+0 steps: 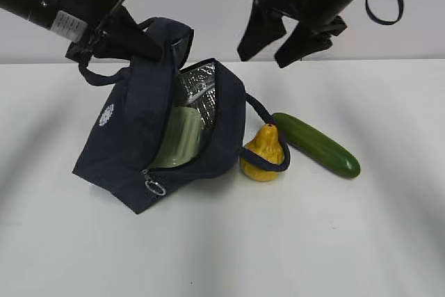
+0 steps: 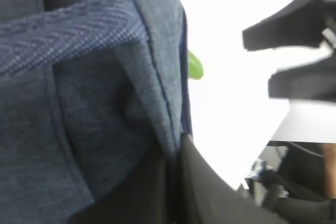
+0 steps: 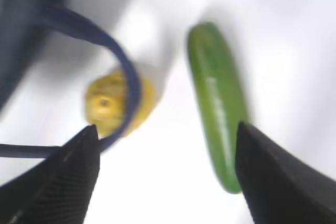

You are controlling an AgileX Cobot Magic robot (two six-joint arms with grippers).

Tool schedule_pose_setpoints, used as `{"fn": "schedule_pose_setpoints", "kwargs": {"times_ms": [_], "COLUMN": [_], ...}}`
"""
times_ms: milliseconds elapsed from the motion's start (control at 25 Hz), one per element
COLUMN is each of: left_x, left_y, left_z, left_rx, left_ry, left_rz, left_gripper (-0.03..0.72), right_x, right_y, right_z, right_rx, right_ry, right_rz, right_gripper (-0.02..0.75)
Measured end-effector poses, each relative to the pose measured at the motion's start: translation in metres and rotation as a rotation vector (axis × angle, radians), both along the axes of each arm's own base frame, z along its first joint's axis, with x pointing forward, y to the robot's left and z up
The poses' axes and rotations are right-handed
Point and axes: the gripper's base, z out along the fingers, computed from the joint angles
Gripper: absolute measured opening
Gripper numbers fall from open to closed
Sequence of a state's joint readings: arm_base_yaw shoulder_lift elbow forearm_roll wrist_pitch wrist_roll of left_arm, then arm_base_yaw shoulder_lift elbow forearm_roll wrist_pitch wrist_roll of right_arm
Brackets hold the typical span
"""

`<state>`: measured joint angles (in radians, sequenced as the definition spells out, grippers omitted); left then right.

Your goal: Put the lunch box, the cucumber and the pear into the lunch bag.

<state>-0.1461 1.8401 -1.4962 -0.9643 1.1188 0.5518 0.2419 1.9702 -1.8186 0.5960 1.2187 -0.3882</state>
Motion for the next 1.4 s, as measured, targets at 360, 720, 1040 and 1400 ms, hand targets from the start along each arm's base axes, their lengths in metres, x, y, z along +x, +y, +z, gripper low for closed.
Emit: {"fn": "schedule_pose_setpoints", "kwargs": {"times_ms": [360, 720, 1040, 1400], "left_x": [0.002, 0.003, 0.004, 0.004], "left_y": [0.009, 0.017, 0.022, 0.023], "left_z": [-0.009, -0.015, -0.018, -0.019], "left_rx": [0.147, 0.244, 0.293, 0.301], "left_ry": [-0.022, 0.013, 0.028, 0.031], "left_rz": [0.018, 0.062, 0.094, 0.098], "left_gripper": [0.001, 0.001, 0.001, 0.001], "right_x": [0.014, 0.032, 0.036, 0.039], "right_y": [-0.034, -0.033, -0.035, -0.038], "right_z": [-0.028, -0.092, -0.115, -0.133], "right_rx": [-0.431, -0.506, -0.541, -0.601], "right_ry": [-0.044, 0.085, 0.123, 0.113], "right_rz": [-0.027, 0.006, 0.022, 0.13], "right_gripper": [0.592, 0.589, 0.587, 0.587]}}
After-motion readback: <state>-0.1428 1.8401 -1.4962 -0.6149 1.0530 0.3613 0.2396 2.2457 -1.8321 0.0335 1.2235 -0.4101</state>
